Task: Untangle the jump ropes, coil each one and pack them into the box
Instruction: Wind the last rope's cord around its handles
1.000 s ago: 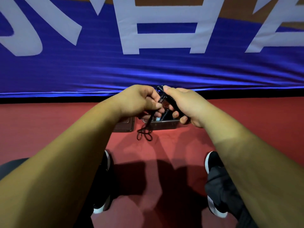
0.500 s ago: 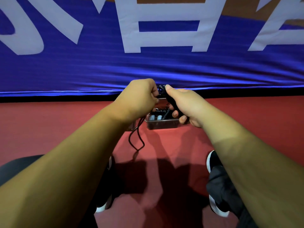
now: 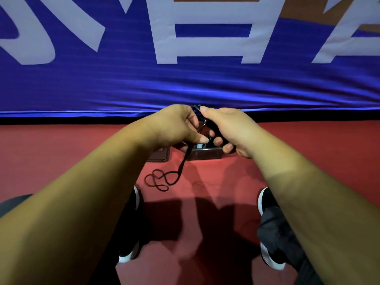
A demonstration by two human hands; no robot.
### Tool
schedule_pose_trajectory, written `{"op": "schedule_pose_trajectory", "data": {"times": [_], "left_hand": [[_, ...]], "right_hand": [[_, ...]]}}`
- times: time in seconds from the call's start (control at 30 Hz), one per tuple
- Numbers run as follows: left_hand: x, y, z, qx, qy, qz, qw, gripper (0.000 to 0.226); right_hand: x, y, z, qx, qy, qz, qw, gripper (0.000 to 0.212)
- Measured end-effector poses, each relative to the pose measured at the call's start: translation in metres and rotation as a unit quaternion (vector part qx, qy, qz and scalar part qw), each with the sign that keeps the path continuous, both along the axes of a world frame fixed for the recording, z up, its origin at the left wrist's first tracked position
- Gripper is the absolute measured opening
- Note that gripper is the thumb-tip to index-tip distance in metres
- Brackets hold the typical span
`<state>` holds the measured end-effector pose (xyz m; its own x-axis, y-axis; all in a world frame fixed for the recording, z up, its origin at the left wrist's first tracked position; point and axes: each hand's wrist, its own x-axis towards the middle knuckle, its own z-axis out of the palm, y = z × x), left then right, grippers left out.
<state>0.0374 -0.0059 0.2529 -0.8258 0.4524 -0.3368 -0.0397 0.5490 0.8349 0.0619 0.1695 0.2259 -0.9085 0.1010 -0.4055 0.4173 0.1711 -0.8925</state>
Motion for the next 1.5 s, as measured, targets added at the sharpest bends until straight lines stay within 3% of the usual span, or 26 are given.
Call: {"op": "schedule_pose_trajectory", "data": {"times": [0.1,0.2,0.33,0.43,0.5,0.6,0.73,0.9,1.07,1.17,1.33,1.5], "left_hand": [[0.000,-0.002,-0.007,0.094,-0.138,0.012,0.986,0.029],[-0.001,-0.002,-0.009,0.166,-0.209,0.004,0.964,0.028],[-0.004,-0.011,-0.006,0.317,-0.345,-0.032,0.883,0.031],[-0.004,-0.014,-0.003,0.374,-0.392,-0.051,0.839,0.041],[-0.004,-0.011,-0.002,0.367,-0.394,-0.004,0.843,0.035],[-0.001,-0.004,-0.006,0.305,-0.362,0.015,0.881,0.020],[-0.001,0.002,-0.023,0.152,-0.261,0.000,0.953,0.012],[-0.002,0.008,-0.038,0.029,-0.095,0.001,0.995,0.015],[-0.006,0.008,-0.038,0.055,0.008,0.012,0.998,0.013],[-0.008,-0.003,-0.033,0.060,0.019,-0.003,0.998,0.021],[-0.009,-0.010,-0.018,0.024,0.050,-0.045,0.997,0.020],[-0.011,-0.001,-0.005,-0.013,0.164,-0.095,0.982,0.027]], "right_hand": [[0.000,0.003,0.003,0.007,0.026,0.002,1.000,0.037],[-0.002,0.009,0.008,-0.017,0.042,-0.002,0.999,0.037],[-0.003,0.018,0.014,0.027,0.079,-0.015,0.996,0.048],[-0.004,0.022,0.017,0.042,0.107,-0.017,0.993,0.048],[-0.002,0.024,0.019,0.033,0.111,-0.011,0.993,0.044],[0.000,0.026,0.019,0.051,0.108,-0.006,0.993,0.048],[0.003,0.022,0.015,0.064,0.067,0.016,0.996,0.046],[0.012,0.020,0.017,-0.041,-0.035,0.073,0.996,0.047],[0.014,0.021,0.020,-0.111,-0.132,0.143,0.975,0.053],[0.017,0.021,0.022,-0.155,-0.186,0.194,0.951,0.055],[0.022,0.019,0.021,-0.110,-0.268,0.268,0.919,0.061],[0.019,0.026,0.021,-0.083,-0.284,0.275,0.915,0.056]]}}
